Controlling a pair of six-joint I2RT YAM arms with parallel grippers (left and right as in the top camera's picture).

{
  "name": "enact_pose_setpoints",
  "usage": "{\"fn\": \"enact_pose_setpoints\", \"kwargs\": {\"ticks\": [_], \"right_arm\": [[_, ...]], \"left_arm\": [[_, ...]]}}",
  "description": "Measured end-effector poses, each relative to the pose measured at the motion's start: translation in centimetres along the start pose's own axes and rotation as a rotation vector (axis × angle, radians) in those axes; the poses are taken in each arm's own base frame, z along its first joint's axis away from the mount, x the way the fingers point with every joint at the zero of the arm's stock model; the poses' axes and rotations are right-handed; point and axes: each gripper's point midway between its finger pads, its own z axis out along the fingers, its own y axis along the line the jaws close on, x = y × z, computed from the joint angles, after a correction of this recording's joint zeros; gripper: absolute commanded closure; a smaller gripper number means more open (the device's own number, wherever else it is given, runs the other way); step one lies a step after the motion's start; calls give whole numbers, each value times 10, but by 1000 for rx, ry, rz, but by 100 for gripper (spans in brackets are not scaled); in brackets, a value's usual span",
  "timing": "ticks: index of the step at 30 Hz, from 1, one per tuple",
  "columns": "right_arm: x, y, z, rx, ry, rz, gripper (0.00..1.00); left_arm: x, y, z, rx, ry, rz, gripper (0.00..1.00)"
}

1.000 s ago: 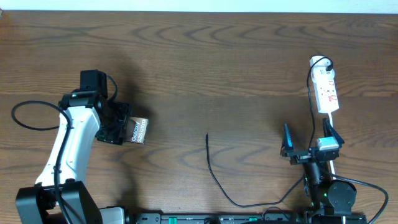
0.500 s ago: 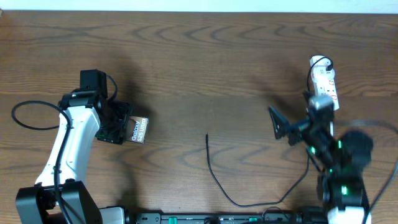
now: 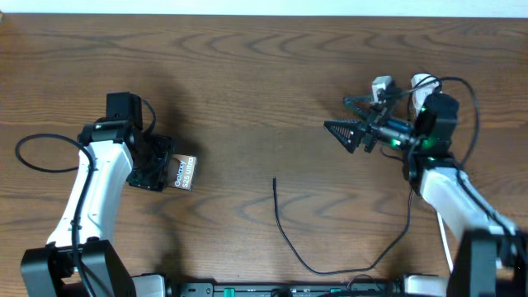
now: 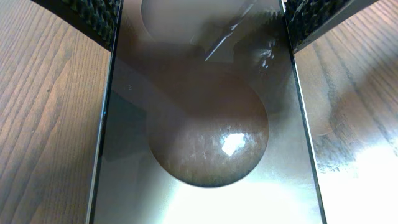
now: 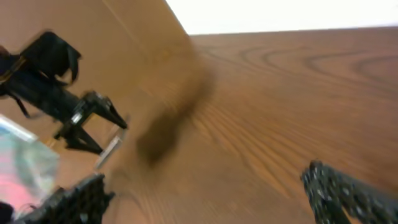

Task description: Plug charger to phone and switch on socket

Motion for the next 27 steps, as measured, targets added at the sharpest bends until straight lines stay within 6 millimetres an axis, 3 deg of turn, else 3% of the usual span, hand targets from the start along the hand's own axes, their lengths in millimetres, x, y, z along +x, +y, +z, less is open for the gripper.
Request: {"fn": "enact_pose_setpoints", "kwargs": {"ticks": [4, 12, 27], "right_arm": [[15, -6, 17, -66, 18, 74, 1], [40, 17, 57, -154, 82, 109, 1], [76, 50, 119, -23, 151, 283, 1]], "left_arm": [[0, -1, 0, 2, 0, 0, 93], [0, -1, 0, 3, -1, -22, 93], [0, -1, 0, 3, -1, -43, 93]]}}
